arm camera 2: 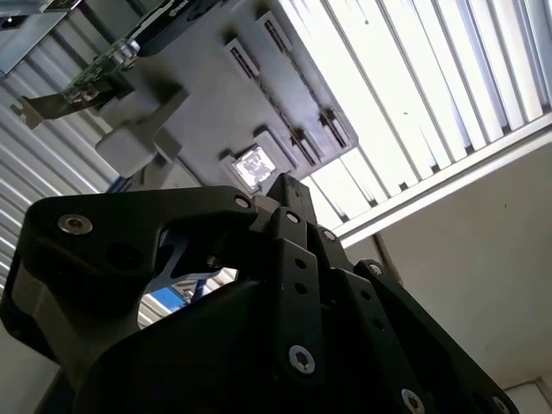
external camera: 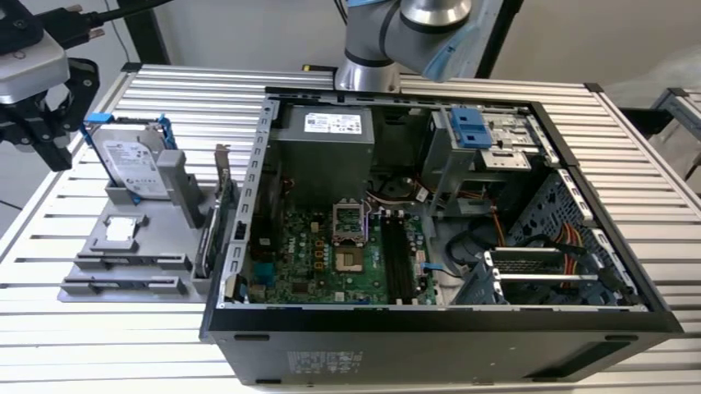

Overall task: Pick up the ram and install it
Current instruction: 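Pick up the ram and move it above insertion slot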

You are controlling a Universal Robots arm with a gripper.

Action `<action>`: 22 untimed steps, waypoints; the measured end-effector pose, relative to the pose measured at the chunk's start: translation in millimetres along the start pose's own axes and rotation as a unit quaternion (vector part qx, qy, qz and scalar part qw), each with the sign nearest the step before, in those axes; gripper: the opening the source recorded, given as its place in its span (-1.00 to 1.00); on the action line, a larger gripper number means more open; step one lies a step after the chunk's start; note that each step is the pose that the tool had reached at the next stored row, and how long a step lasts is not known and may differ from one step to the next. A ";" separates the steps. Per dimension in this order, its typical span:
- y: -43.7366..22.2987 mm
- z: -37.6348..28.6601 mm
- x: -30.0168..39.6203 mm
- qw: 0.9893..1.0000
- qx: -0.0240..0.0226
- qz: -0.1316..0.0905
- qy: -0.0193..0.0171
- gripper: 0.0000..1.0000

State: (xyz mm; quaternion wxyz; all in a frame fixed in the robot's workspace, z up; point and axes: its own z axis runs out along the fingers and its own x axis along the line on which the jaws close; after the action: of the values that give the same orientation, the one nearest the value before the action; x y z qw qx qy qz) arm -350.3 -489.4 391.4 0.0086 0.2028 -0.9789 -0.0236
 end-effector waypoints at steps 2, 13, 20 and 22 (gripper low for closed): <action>0.0 0.0 0.0 1.000 0.000 -0.004 0.000 -1.00; 0.0 0.0 0.0 1.000 0.000 -0.027 0.001 -1.00; 0.0 0.0 0.0 0.999 0.001 -0.046 0.002 -1.00; 0.0 0.0 0.0 0.999 0.001 -0.052 0.003 -1.00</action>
State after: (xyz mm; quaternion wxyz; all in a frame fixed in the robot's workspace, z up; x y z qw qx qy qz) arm -350.3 -489.4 391.4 0.0098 0.2531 -0.9671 -0.0227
